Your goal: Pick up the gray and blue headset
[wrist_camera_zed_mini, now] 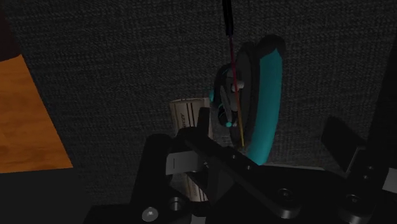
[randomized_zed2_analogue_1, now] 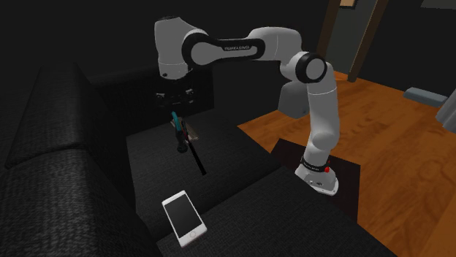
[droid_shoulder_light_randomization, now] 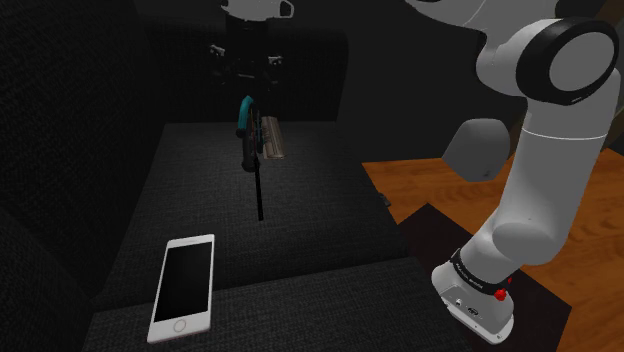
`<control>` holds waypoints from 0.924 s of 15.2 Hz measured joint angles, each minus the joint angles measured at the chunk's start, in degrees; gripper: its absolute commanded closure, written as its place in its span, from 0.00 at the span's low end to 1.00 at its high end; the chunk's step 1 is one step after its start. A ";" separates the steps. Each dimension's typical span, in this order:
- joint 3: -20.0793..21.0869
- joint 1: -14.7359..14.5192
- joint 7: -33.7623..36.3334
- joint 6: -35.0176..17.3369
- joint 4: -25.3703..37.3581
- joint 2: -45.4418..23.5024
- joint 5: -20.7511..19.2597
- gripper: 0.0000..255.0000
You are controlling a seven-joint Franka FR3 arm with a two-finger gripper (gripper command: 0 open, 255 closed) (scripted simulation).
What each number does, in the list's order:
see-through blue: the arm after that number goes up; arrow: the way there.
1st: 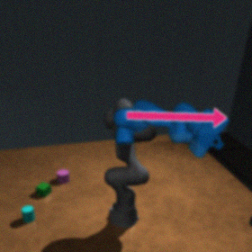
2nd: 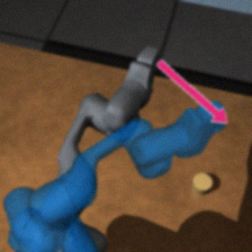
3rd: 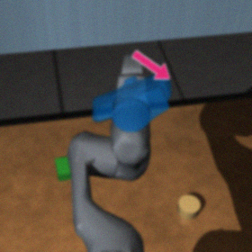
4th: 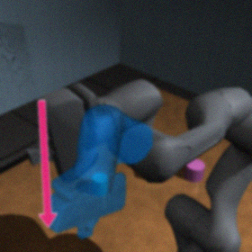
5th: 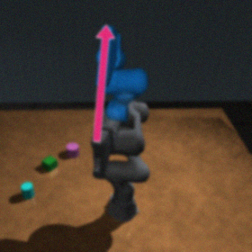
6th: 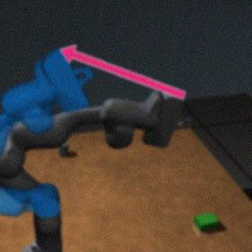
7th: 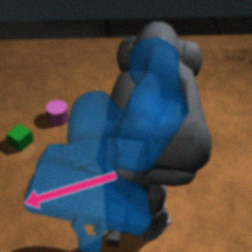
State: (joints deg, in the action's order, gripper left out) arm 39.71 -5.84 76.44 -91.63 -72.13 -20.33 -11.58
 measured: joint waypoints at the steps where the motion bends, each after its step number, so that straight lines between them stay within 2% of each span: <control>1: -0.23 -0.64 0.80 0.05 0.98 -1.09 -0.64 0.00; 8: -0.46 0.23 1.47 -5.01 -4.36 -0.85 -0.49 0.00; 9: -0.44 0.33 1.47 -5.33 -4.80 -0.72 -0.42 1.00; 14: -0.41 0.49 1.44 -5.70 -5.32 -0.47 -0.29 1.00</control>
State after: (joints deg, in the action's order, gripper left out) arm 39.30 -5.36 77.88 -97.33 -77.46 -20.80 -11.87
